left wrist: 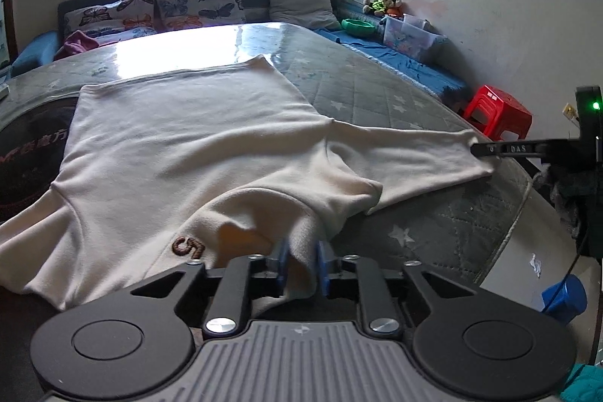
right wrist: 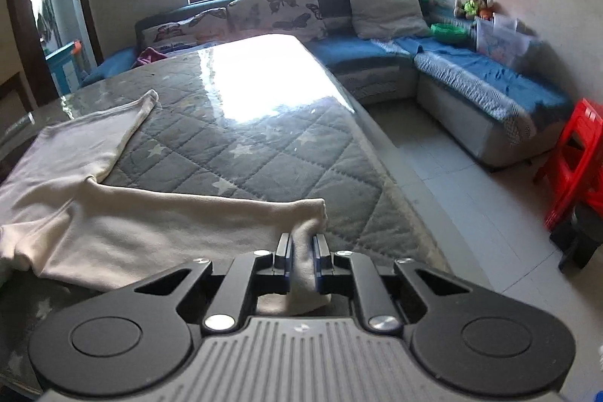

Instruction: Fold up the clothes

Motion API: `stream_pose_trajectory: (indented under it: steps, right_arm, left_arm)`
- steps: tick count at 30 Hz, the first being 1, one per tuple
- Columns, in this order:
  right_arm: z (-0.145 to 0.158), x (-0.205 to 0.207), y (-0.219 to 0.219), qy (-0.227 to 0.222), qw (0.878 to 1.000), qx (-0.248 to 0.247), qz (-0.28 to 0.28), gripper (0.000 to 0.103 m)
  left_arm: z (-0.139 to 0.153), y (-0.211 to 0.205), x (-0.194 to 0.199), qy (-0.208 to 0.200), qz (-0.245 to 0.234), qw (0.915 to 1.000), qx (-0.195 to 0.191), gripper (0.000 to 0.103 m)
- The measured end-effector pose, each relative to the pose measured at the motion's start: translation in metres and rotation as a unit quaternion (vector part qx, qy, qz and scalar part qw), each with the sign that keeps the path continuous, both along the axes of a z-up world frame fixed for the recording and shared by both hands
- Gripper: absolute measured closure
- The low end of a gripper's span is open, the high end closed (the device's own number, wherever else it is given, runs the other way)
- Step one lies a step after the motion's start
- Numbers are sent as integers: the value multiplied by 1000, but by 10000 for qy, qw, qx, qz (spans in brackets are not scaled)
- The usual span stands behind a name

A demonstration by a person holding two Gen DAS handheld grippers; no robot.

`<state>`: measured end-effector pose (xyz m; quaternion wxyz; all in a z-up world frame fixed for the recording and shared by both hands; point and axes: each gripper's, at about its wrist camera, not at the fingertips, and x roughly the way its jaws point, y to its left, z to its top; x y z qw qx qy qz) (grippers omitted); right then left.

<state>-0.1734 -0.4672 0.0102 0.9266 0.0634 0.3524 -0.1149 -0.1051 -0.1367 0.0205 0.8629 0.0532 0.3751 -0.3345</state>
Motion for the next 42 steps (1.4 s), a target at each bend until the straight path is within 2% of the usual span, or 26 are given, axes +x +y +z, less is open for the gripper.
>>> stream_pose_trajectory:
  steps: [2,7,12,15,19,22,23,25,30,35,39,42]
  right_arm:
    - [6,3,3,-90,9997,-218,47,95]
    - [26,15,11,-344,9955,-881,109,95]
    - [12,36,11,-63,9937,-1110,172,93]
    - [-1,44,10,171,9930,-1161,135,92]
    - [9,43,17,61,9934,-1139,112,91]
    - [23,40,32,-106,9931,-1065,478,87]
    - [27,40,39,-156,9928,-1007,634,87]
    - [33,41,56,-237,9908,-870,1005,87]
    - [41,49,115,-329,9733,-573,2198,85]
    - [31,60,177,-245,9452,-456,3225,85]
    - [12,62,213,-8,9276,-407,3714,85]
    - [0,58,225,145,9180,-551,3924,85]
  left_arm:
    - [1,0,-2,-23,-44,10000,-38,97]
    - [7,0,-13,-146,-307,9993,-164,98]
    - [-5,-2,-11,107,-451,9989,-57,97]
    - [0,3,-10,108,-544,9984,-85,94]
    - [19,16,-2,-241,-343,9988,-243,94]
    - [21,25,11,-429,-93,9988,-197,92]
    - [18,26,16,-411,-19,9991,-132,87]
    - [9,27,24,-305,120,9995,22,86]
    - [-6,32,23,-82,83,9999,83,86]
    - [-6,36,16,-55,106,9999,4,86]
    - [-6,42,15,5,213,9997,-135,86]
    - [-3,51,14,43,354,9990,-258,86]
